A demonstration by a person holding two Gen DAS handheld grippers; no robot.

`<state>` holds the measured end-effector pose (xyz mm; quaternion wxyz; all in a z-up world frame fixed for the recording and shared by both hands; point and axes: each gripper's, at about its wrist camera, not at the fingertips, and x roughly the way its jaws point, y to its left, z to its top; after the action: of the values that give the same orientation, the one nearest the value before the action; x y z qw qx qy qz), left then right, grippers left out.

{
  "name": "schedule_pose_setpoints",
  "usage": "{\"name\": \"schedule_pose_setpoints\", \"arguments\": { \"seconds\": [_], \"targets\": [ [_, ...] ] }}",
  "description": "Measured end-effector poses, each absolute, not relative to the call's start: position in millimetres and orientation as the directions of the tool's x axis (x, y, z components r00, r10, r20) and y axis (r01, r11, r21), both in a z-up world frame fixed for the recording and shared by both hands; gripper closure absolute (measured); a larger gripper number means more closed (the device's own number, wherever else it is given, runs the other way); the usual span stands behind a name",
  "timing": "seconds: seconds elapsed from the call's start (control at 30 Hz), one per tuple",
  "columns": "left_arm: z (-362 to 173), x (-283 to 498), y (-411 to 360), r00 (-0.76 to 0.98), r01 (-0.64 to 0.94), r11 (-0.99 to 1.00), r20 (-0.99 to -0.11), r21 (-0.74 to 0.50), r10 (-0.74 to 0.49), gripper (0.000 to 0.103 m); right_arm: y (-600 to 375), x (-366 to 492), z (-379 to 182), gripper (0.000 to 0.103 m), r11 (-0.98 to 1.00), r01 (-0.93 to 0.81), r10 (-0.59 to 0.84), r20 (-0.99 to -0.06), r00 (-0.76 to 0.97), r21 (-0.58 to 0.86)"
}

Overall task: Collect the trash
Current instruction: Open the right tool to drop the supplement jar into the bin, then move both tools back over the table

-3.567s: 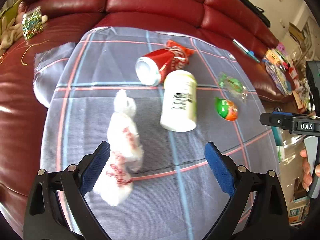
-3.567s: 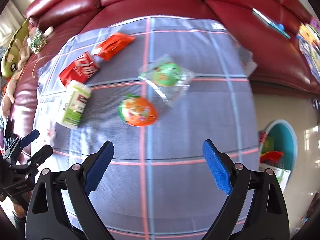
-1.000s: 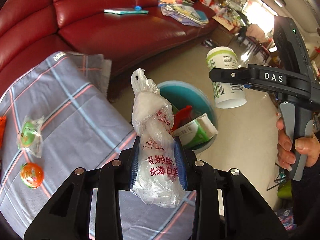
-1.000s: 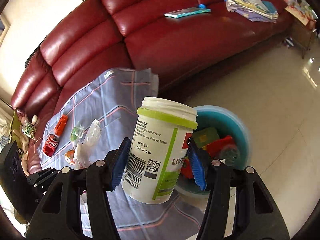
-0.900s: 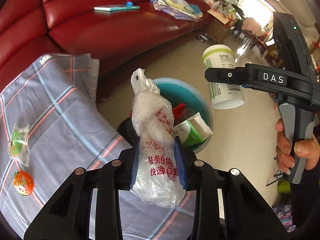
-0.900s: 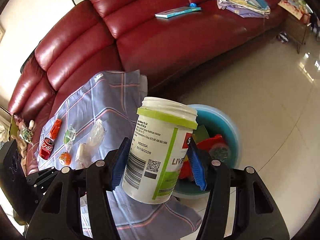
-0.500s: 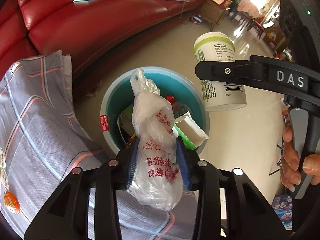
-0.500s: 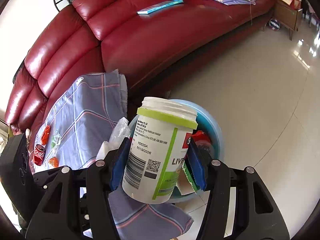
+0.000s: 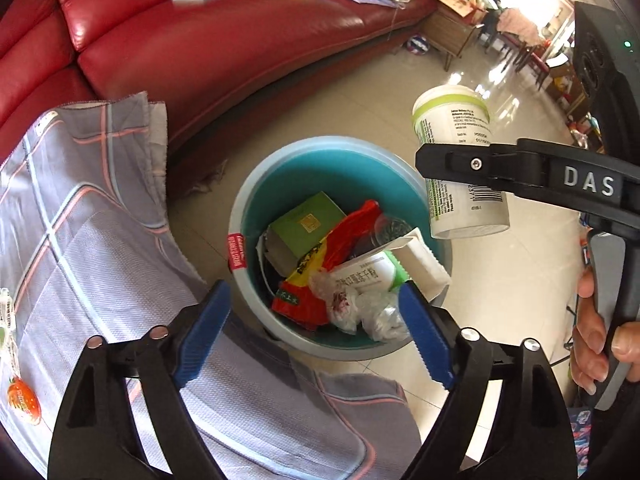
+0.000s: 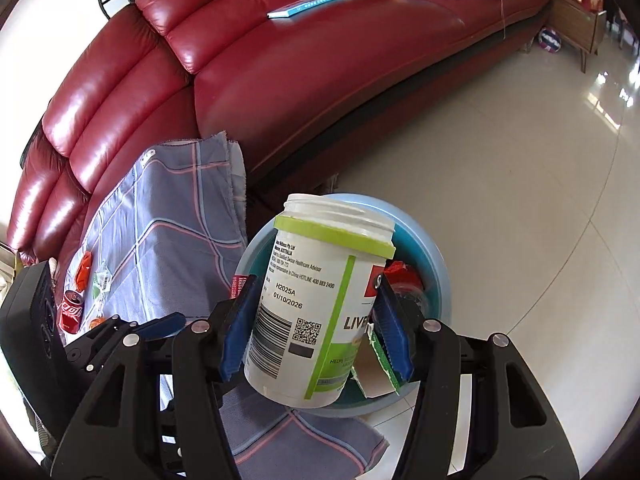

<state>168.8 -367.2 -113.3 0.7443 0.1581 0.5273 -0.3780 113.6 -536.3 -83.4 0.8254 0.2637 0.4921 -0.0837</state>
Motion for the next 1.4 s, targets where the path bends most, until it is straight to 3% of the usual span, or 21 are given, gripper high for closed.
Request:
{"name": "schedule_pose_setpoints", "arguments": {
  "seconds": [0.43, 0.53, 0.97, 1.4],
  "targets": [
    [-102, 178, -332, 0.205, 0.693, 0.701, -0.887, -0.167, -0.414, 0.009, -507, 140, -98, 0.047, 0.87, 0.36, 0.155, -0.879, 0.451, 0.338],
    [-100, 180, -325, 0.207, 0.681, 0.71, -0.883, -0.178, -0.42, 0.008, -505, 141, -98, 0.034, 0.864, 0.37, 0.154, -0.88, 0.45, 0.341],
    [-94, 178, -301, 0.215, 0.65, 0.731, -0.872, -0.209, -0.44, 0.008, -487, 140, -89, 0.022, 0.888, 0.38, 0.085, -0.906, 0.415, 0.257],
    [-78, 180, -244, 0.269, 0.58, 0.781, -0.85, -0.232, -0.452, 0.007, -446, 141, -66, 0.021, 0.926, 0.328, 0.043, -0.915, 0.401, 0.187]
  ]
}}
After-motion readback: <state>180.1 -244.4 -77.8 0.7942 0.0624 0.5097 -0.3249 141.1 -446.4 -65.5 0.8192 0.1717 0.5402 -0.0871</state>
